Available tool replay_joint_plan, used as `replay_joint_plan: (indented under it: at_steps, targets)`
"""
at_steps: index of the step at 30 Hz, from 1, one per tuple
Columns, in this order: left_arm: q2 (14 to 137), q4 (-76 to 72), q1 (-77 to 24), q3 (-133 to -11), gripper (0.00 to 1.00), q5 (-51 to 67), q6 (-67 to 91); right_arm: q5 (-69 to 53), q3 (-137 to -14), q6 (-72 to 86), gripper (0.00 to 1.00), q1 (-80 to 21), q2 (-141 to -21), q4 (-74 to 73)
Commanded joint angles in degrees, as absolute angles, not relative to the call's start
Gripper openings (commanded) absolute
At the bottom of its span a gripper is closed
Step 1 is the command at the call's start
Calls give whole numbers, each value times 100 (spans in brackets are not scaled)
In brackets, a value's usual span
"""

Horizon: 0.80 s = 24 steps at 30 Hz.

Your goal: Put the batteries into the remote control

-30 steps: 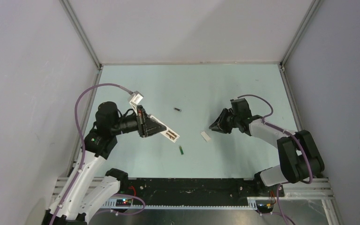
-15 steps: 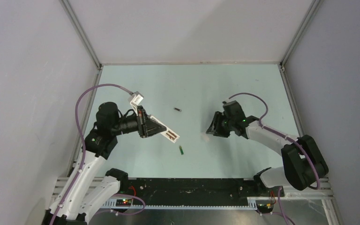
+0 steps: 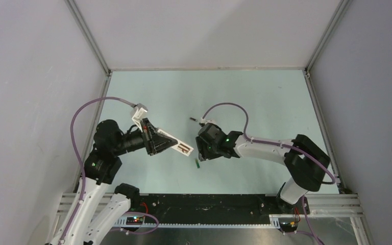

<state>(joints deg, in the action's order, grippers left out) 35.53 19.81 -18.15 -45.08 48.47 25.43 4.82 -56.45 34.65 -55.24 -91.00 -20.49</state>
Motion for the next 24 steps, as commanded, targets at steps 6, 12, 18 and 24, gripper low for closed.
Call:
replay_joint_plan:
  at_steps: [6,12,18,24]
  targets:
    - [3174,1788,-1840,-4518,0,4617,2919,1098,-6131,3500,55,-5907,-9785,-2042]
    - [3219,1784,-1831,-4777,0,4315,2889,694,-6366,3151,55,-5394,-9805,-1491]
    - [3422,1781,-1829,-5120,0,3846,2901,239,-7537,2377,73,-4615,-10609,-1447]
    - [3711,1783,-1837,-5335,0,3845,3021,-153,-8918,1534,77,-4232,-11892,-1820]
